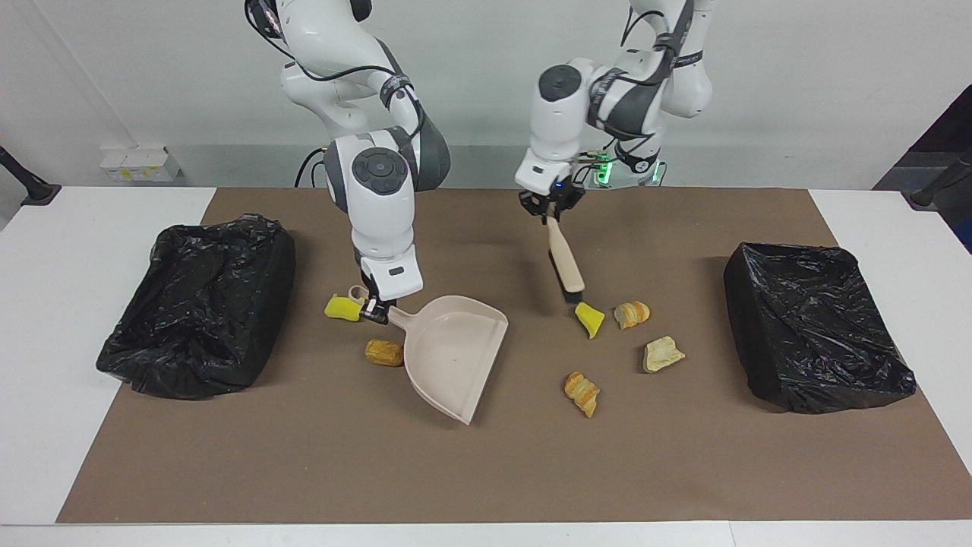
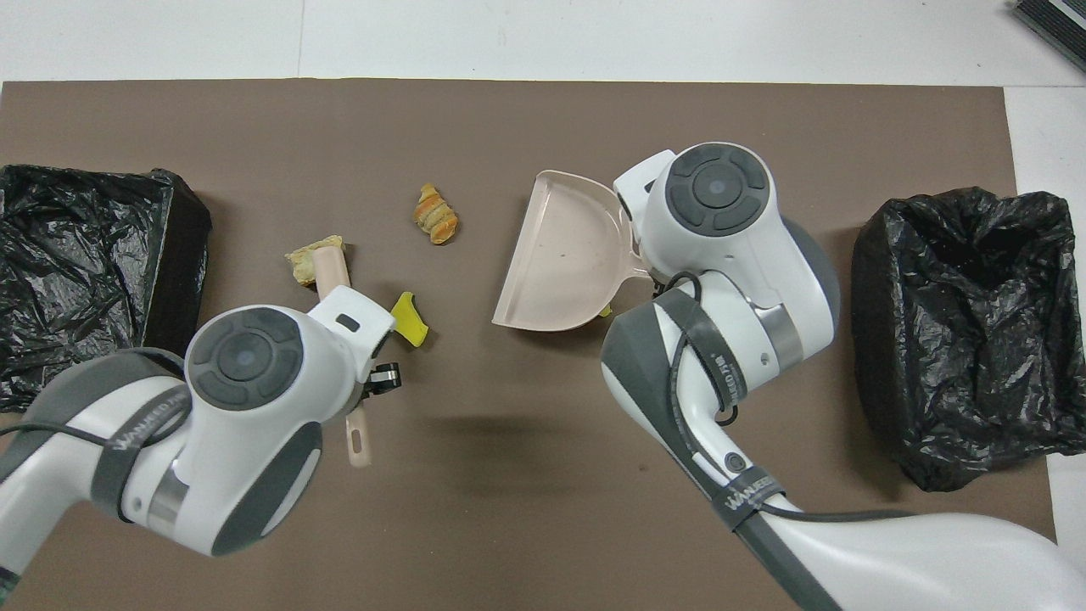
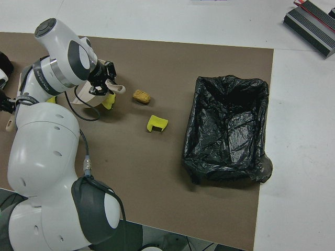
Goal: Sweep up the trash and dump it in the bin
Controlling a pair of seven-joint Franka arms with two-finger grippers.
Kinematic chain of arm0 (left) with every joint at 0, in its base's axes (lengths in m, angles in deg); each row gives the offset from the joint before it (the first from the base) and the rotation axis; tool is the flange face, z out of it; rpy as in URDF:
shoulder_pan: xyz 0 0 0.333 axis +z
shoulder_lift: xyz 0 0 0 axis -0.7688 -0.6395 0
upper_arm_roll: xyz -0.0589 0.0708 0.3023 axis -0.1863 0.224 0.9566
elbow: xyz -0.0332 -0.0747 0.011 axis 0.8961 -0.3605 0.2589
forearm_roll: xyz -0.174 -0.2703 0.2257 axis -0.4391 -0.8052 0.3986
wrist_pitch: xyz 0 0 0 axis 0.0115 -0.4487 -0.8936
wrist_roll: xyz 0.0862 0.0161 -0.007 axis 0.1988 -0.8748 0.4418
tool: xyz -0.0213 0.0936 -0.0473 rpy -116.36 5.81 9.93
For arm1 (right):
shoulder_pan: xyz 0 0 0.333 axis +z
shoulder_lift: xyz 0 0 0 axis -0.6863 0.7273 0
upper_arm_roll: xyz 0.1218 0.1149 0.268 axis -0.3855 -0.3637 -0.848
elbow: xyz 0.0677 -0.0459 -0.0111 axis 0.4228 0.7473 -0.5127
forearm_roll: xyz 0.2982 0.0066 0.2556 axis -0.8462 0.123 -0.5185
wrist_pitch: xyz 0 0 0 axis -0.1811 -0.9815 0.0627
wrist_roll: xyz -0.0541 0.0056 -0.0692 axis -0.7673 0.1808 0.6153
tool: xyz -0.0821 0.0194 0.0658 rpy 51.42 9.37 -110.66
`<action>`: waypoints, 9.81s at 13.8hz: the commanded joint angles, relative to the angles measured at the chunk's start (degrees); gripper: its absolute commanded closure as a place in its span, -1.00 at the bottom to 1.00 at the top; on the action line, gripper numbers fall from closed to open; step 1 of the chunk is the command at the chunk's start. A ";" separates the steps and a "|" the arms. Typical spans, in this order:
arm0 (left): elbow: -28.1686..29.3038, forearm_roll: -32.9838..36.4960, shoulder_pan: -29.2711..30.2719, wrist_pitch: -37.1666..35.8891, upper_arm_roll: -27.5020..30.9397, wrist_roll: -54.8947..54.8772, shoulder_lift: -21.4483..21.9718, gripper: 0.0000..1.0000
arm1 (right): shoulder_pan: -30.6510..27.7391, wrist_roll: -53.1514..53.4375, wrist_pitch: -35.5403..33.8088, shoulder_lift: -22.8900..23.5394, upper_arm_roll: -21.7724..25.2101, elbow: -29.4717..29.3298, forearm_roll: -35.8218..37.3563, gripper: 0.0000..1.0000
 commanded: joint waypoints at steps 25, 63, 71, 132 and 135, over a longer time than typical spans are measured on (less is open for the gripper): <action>3.76 -7.61 -6.38 14.24 -1.86 -5.69 -6.49 1.00 | 3.35 3.90 1.81 2.02 -0.15 2.52 3.45 1.00; -7.23 -16.06 -9.81 8.20 -1.42 -11.32 -11.43 1.00 | 2.91 -3.92 3.13 2.02 -0.15 3.14 5.74 1.00; -16.08 -4.47 4.06 5.46 -1.16 -20.78 -16.93 1.00 | 3.35 -3.75 3.04 1.94 -0.15 3.14 5.65 1.00; -7.73 -6.68 -25.05 7.78 -0.98 14.38 -8.60 -1.00 | -48.86 -67.92 -3.66 -13.35 0.64 0.39 15.36 1.00; -14.95 -3.32 -13.63 3.10 -0.89 1.04 -6.86 -1.00 | -47.02 -60.47 -0.48 -16.51 0.47 6.72 24.07 1.00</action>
